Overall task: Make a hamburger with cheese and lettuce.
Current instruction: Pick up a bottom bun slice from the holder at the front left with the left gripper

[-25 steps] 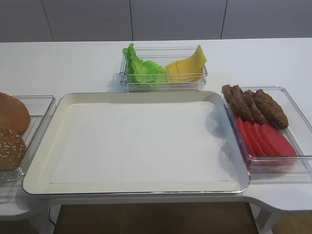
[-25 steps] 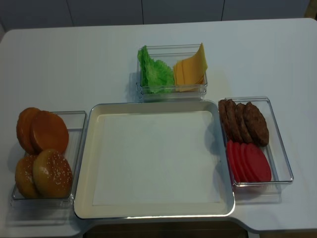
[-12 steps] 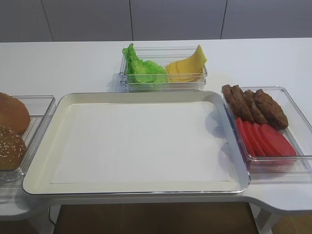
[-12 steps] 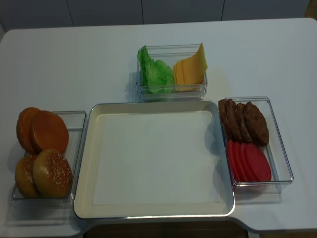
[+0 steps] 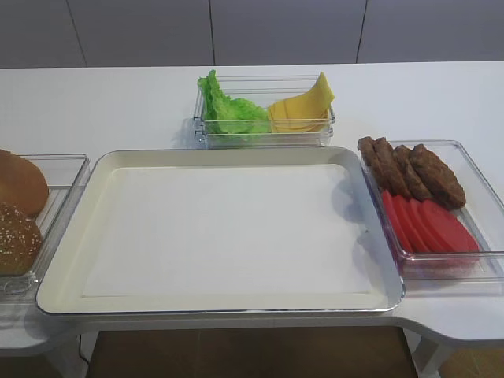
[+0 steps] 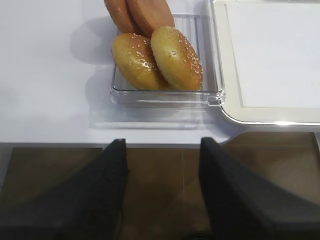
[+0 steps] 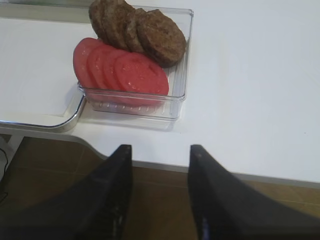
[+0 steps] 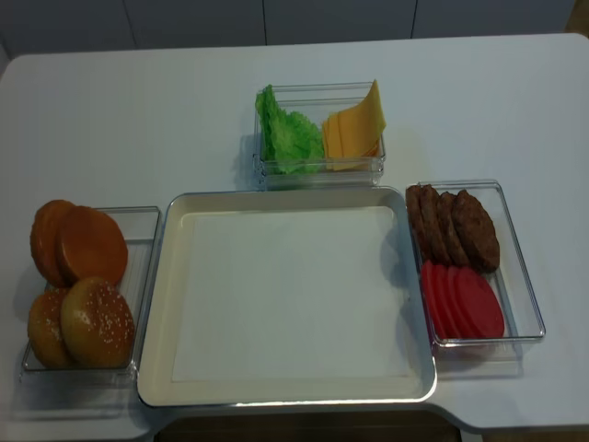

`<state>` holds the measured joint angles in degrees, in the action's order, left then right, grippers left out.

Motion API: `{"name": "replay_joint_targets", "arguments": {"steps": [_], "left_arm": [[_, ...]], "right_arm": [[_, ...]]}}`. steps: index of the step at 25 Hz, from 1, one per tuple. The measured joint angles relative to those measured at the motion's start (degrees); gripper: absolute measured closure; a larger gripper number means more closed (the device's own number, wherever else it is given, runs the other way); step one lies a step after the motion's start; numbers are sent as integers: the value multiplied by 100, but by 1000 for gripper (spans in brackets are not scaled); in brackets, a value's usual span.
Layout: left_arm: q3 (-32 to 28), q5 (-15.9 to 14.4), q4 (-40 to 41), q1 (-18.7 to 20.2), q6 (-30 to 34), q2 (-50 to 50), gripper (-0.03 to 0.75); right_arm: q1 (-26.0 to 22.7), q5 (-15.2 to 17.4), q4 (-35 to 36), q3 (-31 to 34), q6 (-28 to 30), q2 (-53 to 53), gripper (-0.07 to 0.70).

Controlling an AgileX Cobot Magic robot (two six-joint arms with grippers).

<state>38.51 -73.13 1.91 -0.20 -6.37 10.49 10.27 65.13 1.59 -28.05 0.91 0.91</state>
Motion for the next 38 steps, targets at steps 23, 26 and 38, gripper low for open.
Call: {"name": "replay_joint_targets", "arguments": {"steps": [23,26,38], "left_arm": [[3079,43,130,0,81,4197,362],[3363,51,108,0,81,4530,362],[3474,82,-191,-657,544,5757,362]], "right_arm": [[0,0,0,0,0,0,332],[0,0,0,0,-10,0,332],[0,0,0,0,-10,0,332]]}}
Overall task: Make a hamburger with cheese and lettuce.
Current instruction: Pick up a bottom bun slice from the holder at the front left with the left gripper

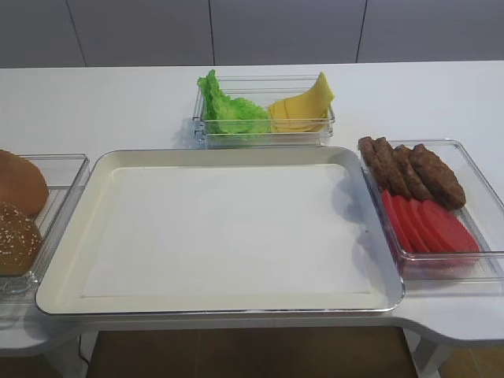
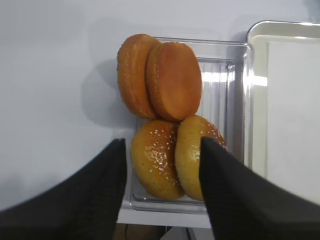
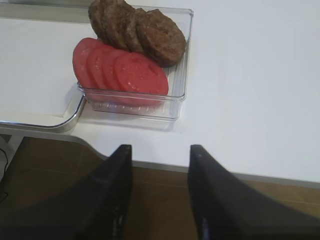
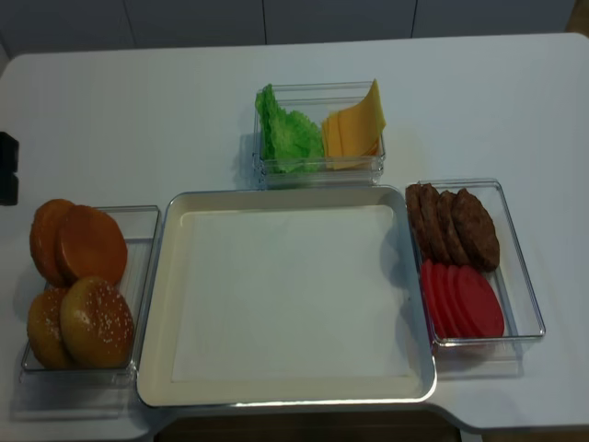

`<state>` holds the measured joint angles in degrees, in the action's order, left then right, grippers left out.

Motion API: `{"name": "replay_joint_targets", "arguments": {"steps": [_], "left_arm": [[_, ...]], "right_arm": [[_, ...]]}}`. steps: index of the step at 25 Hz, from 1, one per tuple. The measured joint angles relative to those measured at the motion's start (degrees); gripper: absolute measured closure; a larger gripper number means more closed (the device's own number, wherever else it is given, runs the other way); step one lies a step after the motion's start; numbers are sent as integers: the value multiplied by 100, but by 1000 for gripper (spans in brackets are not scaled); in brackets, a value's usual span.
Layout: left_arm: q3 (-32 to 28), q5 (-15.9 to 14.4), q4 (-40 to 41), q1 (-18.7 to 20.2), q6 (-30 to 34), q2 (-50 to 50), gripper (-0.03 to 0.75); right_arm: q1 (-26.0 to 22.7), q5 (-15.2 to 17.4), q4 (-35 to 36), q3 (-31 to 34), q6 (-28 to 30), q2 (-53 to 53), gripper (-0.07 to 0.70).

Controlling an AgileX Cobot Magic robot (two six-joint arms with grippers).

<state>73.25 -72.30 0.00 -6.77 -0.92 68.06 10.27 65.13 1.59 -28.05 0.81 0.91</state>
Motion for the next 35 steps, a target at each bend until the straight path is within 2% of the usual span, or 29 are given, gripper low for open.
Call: {"name": "replay_joint_targets", "arguments": {"steps": [5,10,16,27,35], "left_arm": [[0,33,-273,-487,294,548,362],[0,69,-451,-731,517,1018,362],[0,94,-688,-767,893,1509,362],[73,141,-592,-821,1105,1887,362],[661,154,-579,-821,1166,2307,362]], "right_arm": [[0,0,0,0,0,0,332],[0,0,0,0,-10,0,332],[0,0,0,0,-10,0,332],[0,0,0,0,-10,0,332],[0,0,0,0,-10,0,332]]}}
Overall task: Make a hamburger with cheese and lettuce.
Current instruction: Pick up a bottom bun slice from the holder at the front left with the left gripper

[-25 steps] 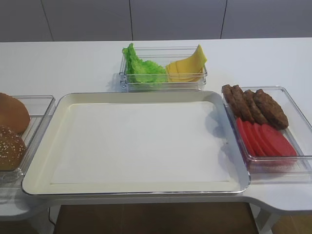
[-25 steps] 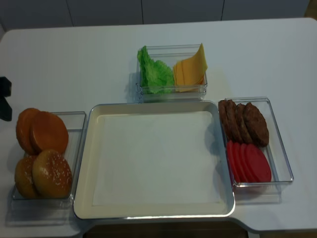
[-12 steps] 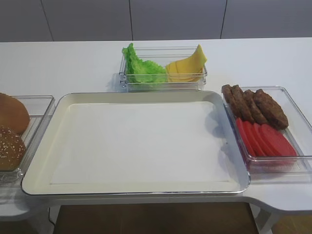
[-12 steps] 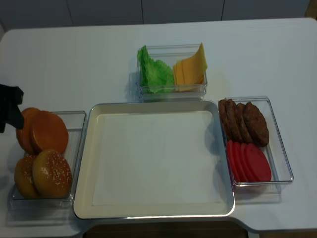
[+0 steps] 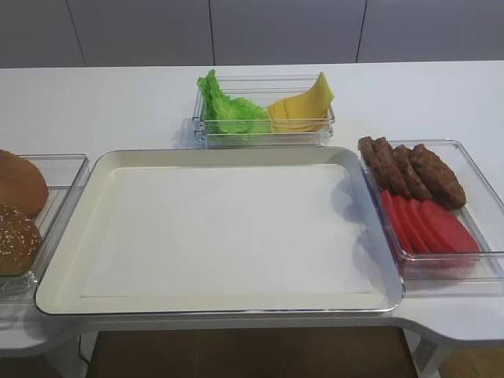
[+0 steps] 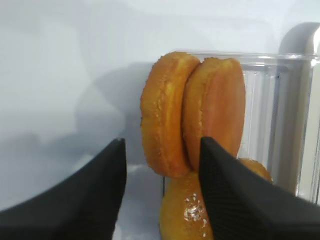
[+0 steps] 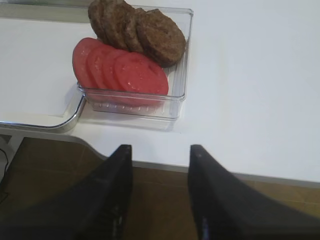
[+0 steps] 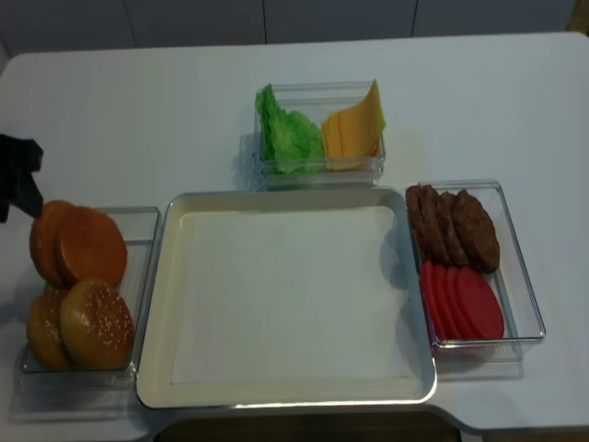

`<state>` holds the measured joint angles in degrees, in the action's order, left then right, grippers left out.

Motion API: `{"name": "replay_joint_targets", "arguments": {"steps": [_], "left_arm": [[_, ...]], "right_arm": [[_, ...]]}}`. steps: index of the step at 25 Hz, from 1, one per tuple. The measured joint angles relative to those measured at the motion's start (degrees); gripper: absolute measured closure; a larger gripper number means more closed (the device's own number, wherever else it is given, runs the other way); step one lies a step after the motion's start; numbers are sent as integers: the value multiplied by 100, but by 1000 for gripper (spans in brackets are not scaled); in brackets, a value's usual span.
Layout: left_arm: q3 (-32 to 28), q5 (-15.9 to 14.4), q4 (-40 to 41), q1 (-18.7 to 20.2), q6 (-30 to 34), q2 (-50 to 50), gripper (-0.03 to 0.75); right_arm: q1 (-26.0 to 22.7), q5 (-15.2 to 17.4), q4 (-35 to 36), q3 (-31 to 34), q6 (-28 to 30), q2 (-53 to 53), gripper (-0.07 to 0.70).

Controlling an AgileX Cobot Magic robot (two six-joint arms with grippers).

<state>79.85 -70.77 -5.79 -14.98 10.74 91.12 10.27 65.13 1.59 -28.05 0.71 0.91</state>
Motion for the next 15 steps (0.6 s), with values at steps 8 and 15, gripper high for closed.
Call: {"name": "replay_joint_targets", "arguments": {"steps": [8,15], "left_arm": [[34,8,117,0,0,124,362],[34,8,117,0,0,445,362]], "right_arm": [[0,0,0,0,0,0,332],[0,0,0,0,11,0,332]]}}
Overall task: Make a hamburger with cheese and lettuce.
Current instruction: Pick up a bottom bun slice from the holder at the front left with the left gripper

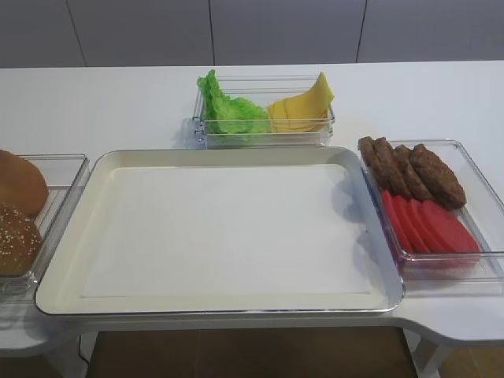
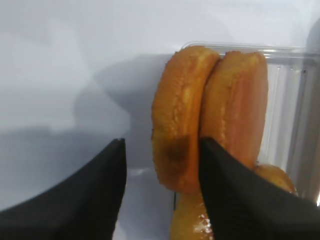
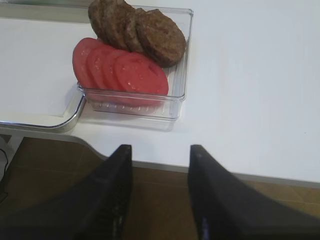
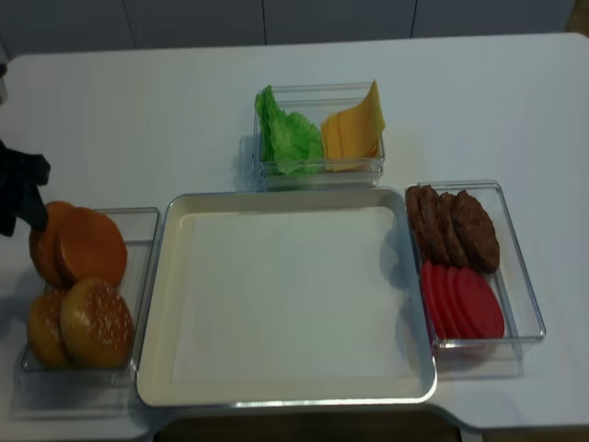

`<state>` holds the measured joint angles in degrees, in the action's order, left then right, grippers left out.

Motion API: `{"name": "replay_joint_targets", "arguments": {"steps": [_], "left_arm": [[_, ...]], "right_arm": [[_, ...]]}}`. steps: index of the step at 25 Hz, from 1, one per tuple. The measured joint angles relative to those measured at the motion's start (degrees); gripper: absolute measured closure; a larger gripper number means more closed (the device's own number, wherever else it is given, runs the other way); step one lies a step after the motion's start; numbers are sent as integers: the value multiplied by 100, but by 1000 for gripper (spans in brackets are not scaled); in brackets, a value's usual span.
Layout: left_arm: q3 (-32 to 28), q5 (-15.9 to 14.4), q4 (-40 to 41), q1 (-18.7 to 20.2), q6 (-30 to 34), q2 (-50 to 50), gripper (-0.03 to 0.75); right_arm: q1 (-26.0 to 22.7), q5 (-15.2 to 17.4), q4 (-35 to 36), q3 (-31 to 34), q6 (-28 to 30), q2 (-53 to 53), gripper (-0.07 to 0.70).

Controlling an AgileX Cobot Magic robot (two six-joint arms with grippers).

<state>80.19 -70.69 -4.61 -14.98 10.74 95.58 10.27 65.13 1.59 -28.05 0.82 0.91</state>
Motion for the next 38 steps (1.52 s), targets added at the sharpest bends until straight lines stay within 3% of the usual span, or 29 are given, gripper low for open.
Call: {"name": "replay_joint_targets", "arguments": {"steps": [38], "left_arm": [[53,28,-184,-5,43,456,373]], "right_arm": [[0,0,0,0,8,0,332]]}}
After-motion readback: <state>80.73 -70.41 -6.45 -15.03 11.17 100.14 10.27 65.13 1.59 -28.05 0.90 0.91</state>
